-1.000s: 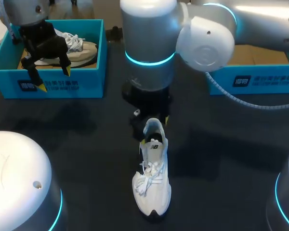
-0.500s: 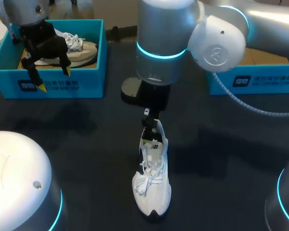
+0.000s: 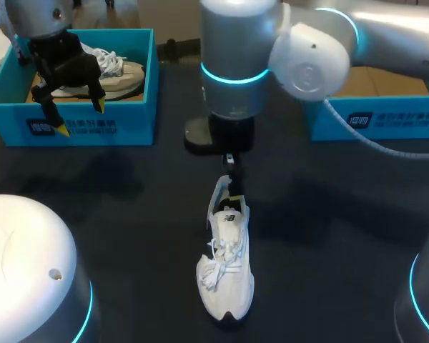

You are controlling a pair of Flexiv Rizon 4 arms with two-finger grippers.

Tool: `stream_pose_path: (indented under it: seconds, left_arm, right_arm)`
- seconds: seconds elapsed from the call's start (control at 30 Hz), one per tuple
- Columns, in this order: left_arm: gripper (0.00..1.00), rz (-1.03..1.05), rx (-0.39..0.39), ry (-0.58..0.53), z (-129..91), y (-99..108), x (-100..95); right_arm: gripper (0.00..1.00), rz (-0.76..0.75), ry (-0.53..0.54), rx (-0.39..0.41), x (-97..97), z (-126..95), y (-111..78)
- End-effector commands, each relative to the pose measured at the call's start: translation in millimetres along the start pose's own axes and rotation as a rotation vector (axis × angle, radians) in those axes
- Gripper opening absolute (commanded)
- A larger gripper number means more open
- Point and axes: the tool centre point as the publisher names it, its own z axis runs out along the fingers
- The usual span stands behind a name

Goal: Take the shoe out of the shoebox, open the shoe tongue, remove and reinsert the insole, then place the shoe into the shoebox

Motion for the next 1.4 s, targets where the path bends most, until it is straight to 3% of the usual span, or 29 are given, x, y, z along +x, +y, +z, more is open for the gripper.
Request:
stream_pose_path:
  seconds: [0.03, 0.5, 0.77, 1.4]
  left_arm:
    - [1.00, 0.000, -0.002, 0.001, -0.9, -0.3, 0.6]
    - [1.00, 0.000, -0.002, 0.001, -0.9, -0.3, 0.6]
    - [1.00, 0.000, -0.002, 0.001, -0.9, -0.3, 0.6]
    - [1.00, 0.000, -0.002, 0.001, -0.9, -0.3, 0.6]
  right_arm:
    - [1.00, 0.021, 0.003, 0.032, -11.1, 8.6, 5.7]
    - [1.00, 0.041, -0.053, 0.010, -31.7, 36.4, -2.3]
    - [1.00, 0.070, -0.041, -0.017, -40.5, 66.2, -2.3]
    - [0.98, 0.135, -0.018, -0.041, -56.3, 97.6, -7.7]
